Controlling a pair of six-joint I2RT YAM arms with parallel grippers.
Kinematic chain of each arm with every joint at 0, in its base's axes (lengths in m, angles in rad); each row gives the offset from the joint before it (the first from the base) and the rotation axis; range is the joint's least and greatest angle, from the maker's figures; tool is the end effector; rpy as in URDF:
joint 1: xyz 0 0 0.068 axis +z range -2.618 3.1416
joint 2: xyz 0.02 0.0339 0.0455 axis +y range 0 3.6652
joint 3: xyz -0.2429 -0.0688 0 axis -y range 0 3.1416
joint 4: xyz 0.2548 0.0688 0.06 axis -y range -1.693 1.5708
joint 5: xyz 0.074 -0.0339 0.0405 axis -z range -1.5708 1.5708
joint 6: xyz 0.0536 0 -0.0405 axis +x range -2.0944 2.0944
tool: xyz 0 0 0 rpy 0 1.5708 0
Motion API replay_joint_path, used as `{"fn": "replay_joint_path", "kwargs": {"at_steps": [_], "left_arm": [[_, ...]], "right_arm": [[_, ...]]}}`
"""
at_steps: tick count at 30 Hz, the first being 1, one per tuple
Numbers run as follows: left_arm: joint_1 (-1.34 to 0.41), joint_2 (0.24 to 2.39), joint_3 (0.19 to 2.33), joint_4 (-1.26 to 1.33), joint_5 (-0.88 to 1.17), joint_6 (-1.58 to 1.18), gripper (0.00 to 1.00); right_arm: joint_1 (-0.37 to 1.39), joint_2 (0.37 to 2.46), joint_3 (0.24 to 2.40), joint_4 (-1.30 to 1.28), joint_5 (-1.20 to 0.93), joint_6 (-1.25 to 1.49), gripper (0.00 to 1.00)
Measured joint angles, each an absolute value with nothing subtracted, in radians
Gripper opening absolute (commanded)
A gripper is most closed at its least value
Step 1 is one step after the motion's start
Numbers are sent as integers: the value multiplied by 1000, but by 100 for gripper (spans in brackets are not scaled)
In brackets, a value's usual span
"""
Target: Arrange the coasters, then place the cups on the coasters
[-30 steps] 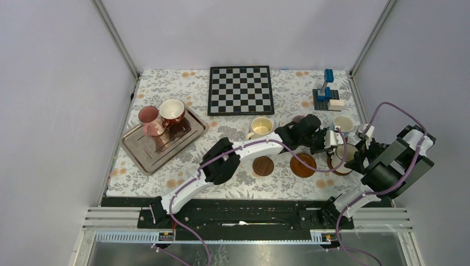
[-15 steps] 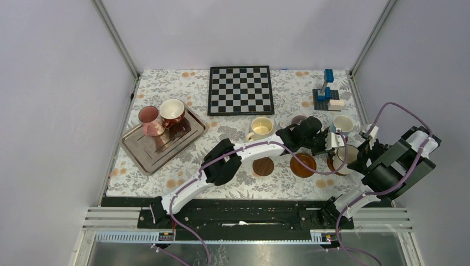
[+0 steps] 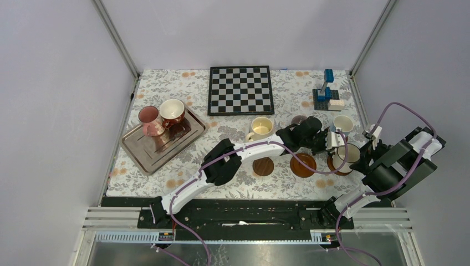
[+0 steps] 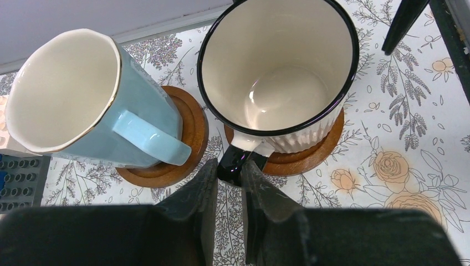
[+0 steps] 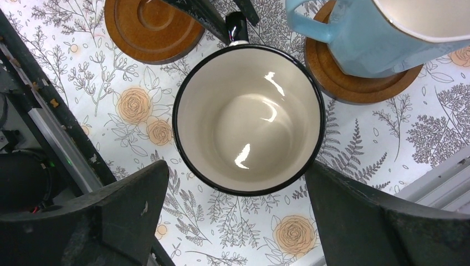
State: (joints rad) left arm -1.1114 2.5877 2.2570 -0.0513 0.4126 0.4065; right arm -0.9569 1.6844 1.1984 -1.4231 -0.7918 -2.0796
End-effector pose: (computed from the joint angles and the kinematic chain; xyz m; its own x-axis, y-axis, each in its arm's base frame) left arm 0.2474 -0.5485 0.1694 0.2381 0.3356 -0.9114 0.9711 -0.0654 0.2296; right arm 0.1831 -0.1937 0.1835 -0.3556 -0.5605 -0.7479 -0.8206 0.5703 -0.0372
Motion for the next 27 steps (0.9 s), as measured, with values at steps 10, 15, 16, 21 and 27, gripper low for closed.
{"fn": "replay_joint_path", "kwargs": {"at_steps": [10,15,16,21,27], "left_arm": [[-1111,2588,2256,-50,405,407,0],[-1111,2588,2256,-51,405,407,0],[-1111,2588,2255,-50,405,407,0],[-1111,2588,2255,-50,403,407,0],[-1111,2587,2251,-47,403,408,0]], "right_arm": [[-985,1673,1216,-1433,-753,-2080,100],[-1003,1673,1240,-1433,-748,-2080,99],[-1007,1672,1245,-1434,-747,-2080,100],[-1016,1653,1259,-1435,-746,-2080,100],[-1016,1591,1259,-1438,-767,-2080,100]]}}
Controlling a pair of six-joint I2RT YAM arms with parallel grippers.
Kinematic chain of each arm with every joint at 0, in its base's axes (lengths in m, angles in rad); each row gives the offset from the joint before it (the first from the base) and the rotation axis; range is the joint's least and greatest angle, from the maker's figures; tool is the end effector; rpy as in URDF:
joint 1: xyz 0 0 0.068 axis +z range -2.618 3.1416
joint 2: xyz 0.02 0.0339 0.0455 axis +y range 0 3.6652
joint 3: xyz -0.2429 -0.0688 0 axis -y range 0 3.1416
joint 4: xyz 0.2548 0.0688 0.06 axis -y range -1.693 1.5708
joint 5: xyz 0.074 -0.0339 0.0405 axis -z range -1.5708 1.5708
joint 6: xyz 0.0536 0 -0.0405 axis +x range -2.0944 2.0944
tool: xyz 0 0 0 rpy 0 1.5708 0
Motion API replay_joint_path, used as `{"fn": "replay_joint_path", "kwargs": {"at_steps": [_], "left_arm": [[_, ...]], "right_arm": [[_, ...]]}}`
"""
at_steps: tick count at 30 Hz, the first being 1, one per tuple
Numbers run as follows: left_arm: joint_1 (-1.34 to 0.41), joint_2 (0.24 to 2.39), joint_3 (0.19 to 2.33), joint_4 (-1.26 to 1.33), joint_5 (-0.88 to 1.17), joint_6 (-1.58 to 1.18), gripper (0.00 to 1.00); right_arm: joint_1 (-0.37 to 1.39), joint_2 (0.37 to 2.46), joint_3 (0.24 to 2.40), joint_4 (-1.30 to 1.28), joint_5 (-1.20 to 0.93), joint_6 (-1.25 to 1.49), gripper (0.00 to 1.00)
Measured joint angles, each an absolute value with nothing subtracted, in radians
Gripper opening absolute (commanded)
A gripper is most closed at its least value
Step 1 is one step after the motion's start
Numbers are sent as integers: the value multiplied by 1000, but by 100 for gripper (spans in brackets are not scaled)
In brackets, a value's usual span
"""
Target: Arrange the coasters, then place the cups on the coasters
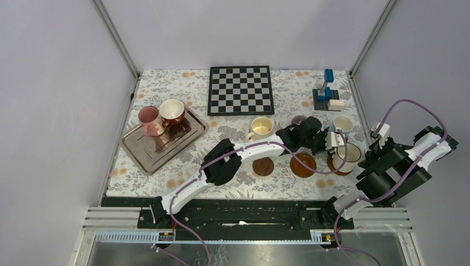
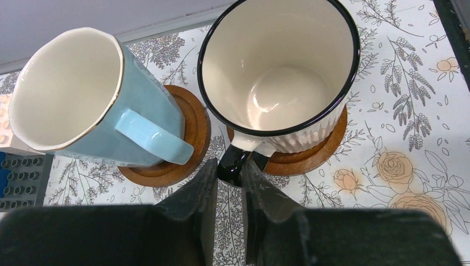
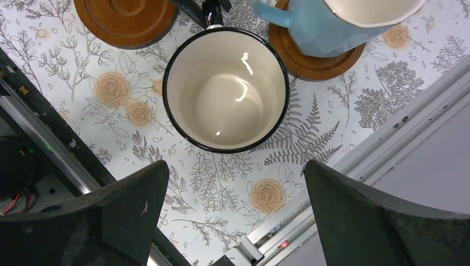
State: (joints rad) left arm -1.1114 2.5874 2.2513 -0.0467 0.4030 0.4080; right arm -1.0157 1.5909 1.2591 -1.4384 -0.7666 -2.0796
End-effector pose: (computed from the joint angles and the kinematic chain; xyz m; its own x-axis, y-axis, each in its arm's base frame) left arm 0.2478 -0.5482 0.1679 0.2391 0.3398 -0.9096 0.9706 -0.0577 0.2336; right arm 0.1702 -0.2039 0.2197 -0.3462 -0.6353 -0.6903 -0.7846 0.5995 -0.1582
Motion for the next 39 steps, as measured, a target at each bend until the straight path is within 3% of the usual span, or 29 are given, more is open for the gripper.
{"fn": "replay_joint_path", "kwargs": {"at_steps": [11,23,32,39], "left_arm": [[-1111,2583,2233,-23,403,410,0],[-1124,2556,2191,-7,390,411,12],[-1127,2539,2177,-12,384,403,26],[-1127,2524,2159,-16,384,387,44]], "right_arm": [[-1018,1541,1288,-1444,-881,-2080,100],[-1019,1443,1234,-1304,-989,-2079,100],[-1019,1321,1091,-1161,-940,-2039,98],[-1019,1289,1091,-1166,-923,-2037,98]]}}
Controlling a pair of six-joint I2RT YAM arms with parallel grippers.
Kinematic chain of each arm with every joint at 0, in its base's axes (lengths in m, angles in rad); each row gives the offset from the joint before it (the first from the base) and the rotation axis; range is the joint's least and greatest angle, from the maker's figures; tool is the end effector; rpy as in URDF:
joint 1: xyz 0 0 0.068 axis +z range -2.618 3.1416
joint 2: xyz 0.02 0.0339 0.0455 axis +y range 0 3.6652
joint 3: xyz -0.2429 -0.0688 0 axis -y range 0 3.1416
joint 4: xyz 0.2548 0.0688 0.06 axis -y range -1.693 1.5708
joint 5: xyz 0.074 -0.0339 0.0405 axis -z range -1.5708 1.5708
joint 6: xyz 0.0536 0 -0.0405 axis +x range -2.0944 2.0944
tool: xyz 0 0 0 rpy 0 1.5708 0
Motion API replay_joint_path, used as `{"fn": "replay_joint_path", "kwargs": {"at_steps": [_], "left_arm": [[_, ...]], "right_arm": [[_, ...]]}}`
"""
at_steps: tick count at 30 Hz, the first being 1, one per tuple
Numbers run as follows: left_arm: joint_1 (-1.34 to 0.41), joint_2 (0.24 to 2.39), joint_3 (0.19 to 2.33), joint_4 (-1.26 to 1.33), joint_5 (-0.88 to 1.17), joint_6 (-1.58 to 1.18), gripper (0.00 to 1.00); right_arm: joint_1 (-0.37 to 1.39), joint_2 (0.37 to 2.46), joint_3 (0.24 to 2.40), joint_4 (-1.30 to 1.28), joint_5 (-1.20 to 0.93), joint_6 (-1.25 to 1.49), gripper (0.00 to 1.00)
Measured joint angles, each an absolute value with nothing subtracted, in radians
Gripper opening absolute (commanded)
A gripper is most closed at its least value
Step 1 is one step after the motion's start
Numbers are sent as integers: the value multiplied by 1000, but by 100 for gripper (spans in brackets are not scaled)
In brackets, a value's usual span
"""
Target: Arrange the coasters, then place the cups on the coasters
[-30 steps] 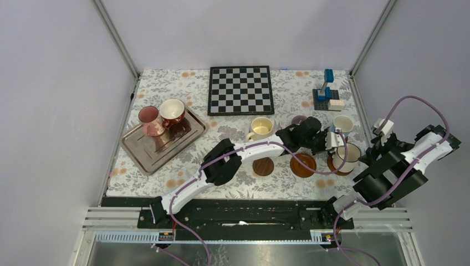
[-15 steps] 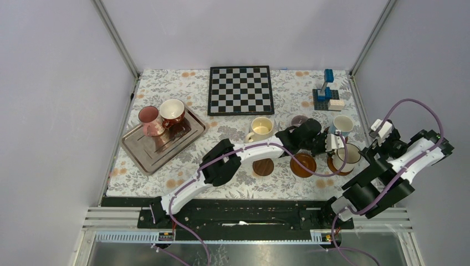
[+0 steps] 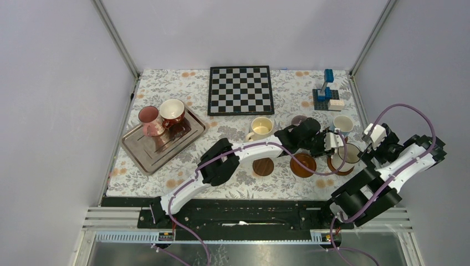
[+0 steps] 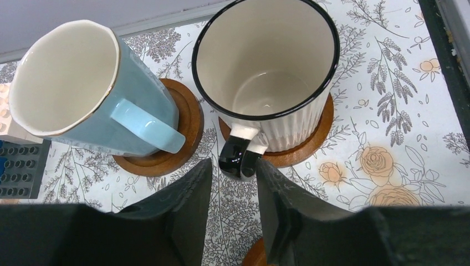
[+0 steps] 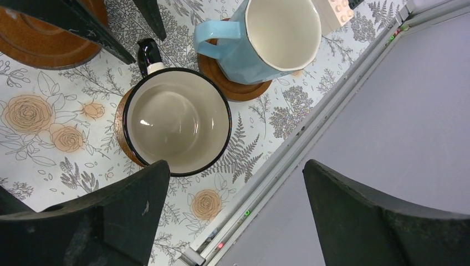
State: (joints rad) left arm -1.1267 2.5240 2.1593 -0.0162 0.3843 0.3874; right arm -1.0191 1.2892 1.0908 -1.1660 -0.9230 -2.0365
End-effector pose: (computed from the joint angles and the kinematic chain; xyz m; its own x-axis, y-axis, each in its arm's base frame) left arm 0.2363 -0.5435 0.1733 0.2249 0.3426 -0.9122 0.9739 -0.0490 0.2217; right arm 0.1601 -0.1785 0.2513 -0.1523 -0.7813 -0.6053 -0.6507 0.5403 -0.5336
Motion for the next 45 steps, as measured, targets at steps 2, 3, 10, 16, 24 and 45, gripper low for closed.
{"fn": "replay_joint_path", "kwargs": {"at_steps": [2,3,10,16,24,45], "left_arm": [[-1126,2515,2149,-22,384,382,48],[-1126,2513,2149,-25,385,375,49],[-1125,2481,2123,-30,411,324,70],[-1110,2415,2083,-62,488,270,72],[-1068,2277,2015,-145,544,234,73],[-779,1533,1433,-548,569,167,68]], "right_arm": [[-1019,1274,1091,-1169,-918,-2034,98],[-1019,1267,1091,-1172,-917,-2032,98],[-1019,1303,1181,-1263,-930,-1979,93],[-1019,1376,1267,-1360,-957,-1942,88],[-904,1308,1235,-1331,-950,-1781,75],[-332,1276,1157,-944,-468,-943,18]]}}
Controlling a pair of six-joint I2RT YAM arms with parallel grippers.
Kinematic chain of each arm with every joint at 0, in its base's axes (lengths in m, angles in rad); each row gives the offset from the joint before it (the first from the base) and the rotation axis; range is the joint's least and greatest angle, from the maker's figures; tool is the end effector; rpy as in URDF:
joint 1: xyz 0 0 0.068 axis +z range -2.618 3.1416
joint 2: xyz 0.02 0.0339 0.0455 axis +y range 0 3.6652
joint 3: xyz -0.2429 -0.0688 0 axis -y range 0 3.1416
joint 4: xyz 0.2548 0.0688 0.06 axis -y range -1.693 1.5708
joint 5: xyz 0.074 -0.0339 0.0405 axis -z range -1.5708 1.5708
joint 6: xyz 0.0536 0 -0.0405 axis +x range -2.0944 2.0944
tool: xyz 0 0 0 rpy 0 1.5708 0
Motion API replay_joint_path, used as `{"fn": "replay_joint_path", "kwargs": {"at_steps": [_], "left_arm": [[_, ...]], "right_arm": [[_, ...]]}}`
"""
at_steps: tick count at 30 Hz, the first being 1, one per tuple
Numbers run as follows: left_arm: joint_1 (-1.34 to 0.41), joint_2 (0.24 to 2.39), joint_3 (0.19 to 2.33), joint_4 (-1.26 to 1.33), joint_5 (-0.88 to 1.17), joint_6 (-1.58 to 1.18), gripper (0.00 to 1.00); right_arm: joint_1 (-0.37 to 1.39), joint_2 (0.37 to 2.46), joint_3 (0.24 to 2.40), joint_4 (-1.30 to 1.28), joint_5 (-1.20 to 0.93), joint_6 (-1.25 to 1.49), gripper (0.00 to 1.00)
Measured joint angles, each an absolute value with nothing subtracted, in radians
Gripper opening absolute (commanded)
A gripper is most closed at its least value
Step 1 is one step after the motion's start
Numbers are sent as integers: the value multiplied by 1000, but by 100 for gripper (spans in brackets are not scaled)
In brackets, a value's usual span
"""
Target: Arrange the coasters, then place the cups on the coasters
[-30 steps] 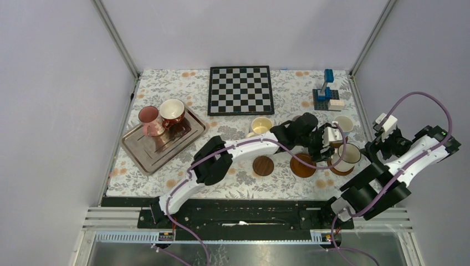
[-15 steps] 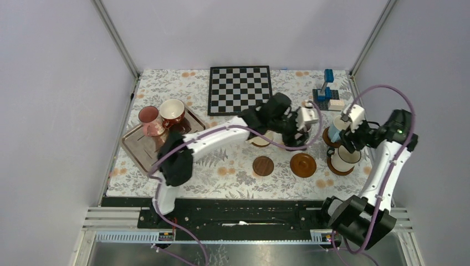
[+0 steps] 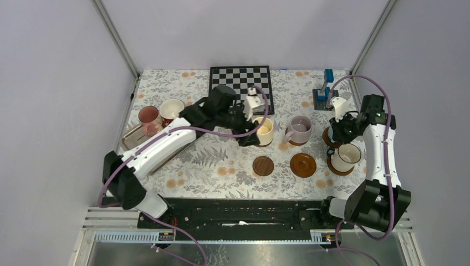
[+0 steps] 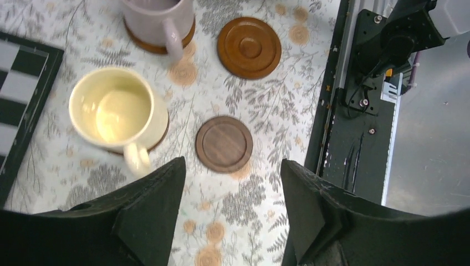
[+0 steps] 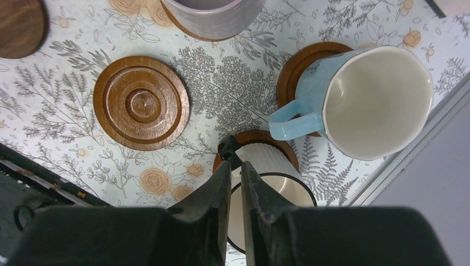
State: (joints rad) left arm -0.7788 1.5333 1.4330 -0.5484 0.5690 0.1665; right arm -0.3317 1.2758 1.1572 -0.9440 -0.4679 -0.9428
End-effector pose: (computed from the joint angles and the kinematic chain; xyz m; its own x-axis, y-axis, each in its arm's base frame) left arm 0.2398 -0.2772 0.3184 -0.2753 0.4679 -0.8398 0.9562 0.2236 -0.1889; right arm 0.2620 -0.0647 0.2689 -0.5526 -0.5735 -0.6047 -0.6196 0.7680 -0.1623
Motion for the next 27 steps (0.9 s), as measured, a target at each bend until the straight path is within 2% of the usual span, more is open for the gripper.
{"fn": "replay_joint_path", "kwargs": {"at_steps": [10,27], "left_arm": [[-691,1380,1312,-545,591,118,69],[-665,1360,1298,-537,622,67,69]], "right_arm": [[-185,1282,1090,-834,-228,-816,15],[-122,1367,1060,-788,-116,-816,12]]}}
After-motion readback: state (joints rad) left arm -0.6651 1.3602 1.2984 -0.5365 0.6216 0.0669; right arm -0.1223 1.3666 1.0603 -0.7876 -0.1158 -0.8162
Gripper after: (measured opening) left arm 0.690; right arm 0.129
